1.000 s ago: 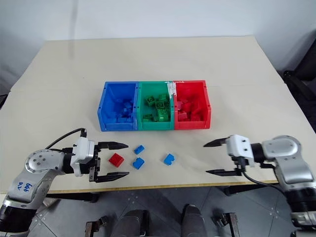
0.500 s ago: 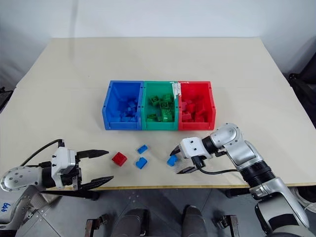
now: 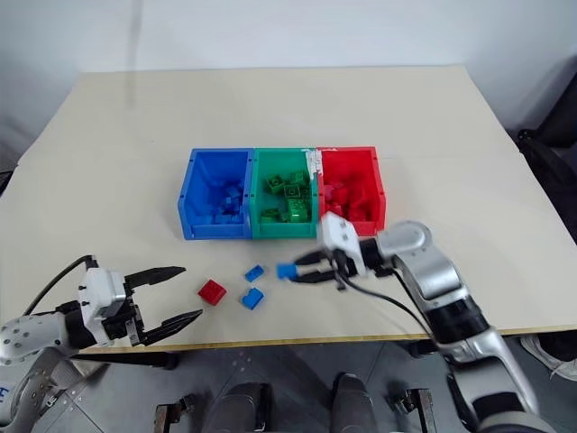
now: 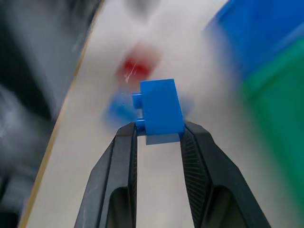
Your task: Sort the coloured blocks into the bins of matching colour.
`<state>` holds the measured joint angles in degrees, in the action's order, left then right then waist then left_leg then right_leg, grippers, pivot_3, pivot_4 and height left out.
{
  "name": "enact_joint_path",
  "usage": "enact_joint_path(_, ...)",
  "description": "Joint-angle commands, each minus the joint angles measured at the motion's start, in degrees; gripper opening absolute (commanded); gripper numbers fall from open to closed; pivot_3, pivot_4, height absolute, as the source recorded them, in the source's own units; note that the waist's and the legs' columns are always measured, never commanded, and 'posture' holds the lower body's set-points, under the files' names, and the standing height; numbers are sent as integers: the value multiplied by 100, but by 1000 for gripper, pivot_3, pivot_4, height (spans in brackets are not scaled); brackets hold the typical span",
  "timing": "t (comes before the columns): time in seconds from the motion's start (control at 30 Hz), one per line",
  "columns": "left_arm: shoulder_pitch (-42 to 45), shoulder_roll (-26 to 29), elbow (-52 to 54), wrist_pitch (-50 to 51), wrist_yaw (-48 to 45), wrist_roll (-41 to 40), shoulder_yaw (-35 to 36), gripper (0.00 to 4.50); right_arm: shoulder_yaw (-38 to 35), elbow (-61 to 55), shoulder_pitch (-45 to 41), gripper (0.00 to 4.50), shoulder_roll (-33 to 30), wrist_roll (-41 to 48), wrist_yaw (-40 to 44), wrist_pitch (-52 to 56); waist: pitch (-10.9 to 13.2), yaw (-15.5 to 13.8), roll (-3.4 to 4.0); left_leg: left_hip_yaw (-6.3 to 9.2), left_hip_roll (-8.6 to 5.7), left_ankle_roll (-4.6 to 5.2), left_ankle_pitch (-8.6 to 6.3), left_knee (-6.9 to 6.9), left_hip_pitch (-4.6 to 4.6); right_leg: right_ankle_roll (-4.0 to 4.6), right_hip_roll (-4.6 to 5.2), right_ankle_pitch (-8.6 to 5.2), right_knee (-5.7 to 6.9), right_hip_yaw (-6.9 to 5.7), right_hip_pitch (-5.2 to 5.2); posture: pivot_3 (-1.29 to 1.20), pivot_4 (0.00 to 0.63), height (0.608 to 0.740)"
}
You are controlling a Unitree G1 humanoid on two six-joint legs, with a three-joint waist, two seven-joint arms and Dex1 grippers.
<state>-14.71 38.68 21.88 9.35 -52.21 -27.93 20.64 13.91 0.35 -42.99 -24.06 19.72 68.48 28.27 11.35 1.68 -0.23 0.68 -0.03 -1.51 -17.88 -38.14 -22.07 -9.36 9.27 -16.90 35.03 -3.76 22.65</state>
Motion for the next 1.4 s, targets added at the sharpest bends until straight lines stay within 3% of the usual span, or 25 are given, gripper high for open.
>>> enact_joint_path(0.03, -396, -195, 149, -13, 263, -159, 525, 4500, -72, 334, -766, 898, 676, -122, -953, 413, -1, 12, -1, 2, 1, -3, -1, 0, 0, 3, -3, -2, 1, -1, 2, 0, 150, 740)
enact_joint_path(0.17, -818, -380, 150, -110, 333, -135, 773, 4500, 220, 1628, -1634, 898, 1336, -1062, -2183, 203, -7, -22, -13, 0, -2, -3, -6, 5, -4, 7, -2, -4, 5, -1, 11, 0, 150, 740)
enact_joint_path(0.27, -966, -440, 227, -147, 352, -107, 786, 4500, -1, 2576, -2109, 898, 1792, -1195, -2704, -167, -9, -19, -16, 1, -9, 3, -9, 3, -12, 9, 3, -3, 4, -1, 16, 0, 150, 740)
enact_joint_path(0.43, -895, -435, 284, -119, 424, -95, 704, 4500, -107, 2946, -2276, 2599, 1908, -1205, -2639, -517, -9, 16, -16, -2, -6, 3, -9, 9, -13, 9, 1, -3, 5, -1, 23, 0, 150, 740)
enact_joint_path(0.63, -608, -293, 184, -72, 368, -90, 597, 4500, -444, 1621, -1319, 4484, 1132, -684, -1551, -1132, -10, -14, -18, -5, -7, 6, -11, 10, -15, 9, 1, -3, 6, -1, 25, 0, 150, 740)
enact_joint_path(0.87, -239, 142, -71, 121, 30, -72, 411, 4500, -1264, 337, 612, 4484, -247, 429, 387, -2256, -12, -28, -22, -12, -6, 15, -17, 9, -12, 6, 1, -2, -10, -4, 13, 0, 150, 740)
enact_joint_path(1.0, 5, 405, -465, 110, -87, 56, 441, 4500, -1691, 117, 1943, 4484, -1279, 614, 1542, -3032, -11, -23, -20, -23, 0, 15, -17, 11, -5, 6, -1, -2, -10, -1, 13, 0, 150, 740)
enact_joint_path(1.17, 77, 639, -731, 157, -392, -48, 506, 4500, -2052, -75, 2714, 4484, -1769, 728, 1581, -3216, -11, 13, -20, -46, 5, 17, -18, 8, 7, 0, 0, 1, -16, 7, 8, 0, 150, 740)
enact_joint_path(1.27, 197, 942, 30, 1819, -100, -972, 337, 4500, -2252, 70, 3009, 4484, -1896, 585, 1395, -3406, -11, -25, -21, -43, 8, 15, -17, 3, 11, 0, 0, 1, -9, 7, 2, 0, 150, 740)
enact_joint_path(1.4, 660, 1346, 997, 3038, 492, -1201, -216, 4500, -2267, 78, 3059, 4484, -1831, 575, 1132, -3433, -10, -121, -22, -33, 4, 17, -18, -7, 13, -5, 1, 4, -10, 12, -9, 0, 150, 740)
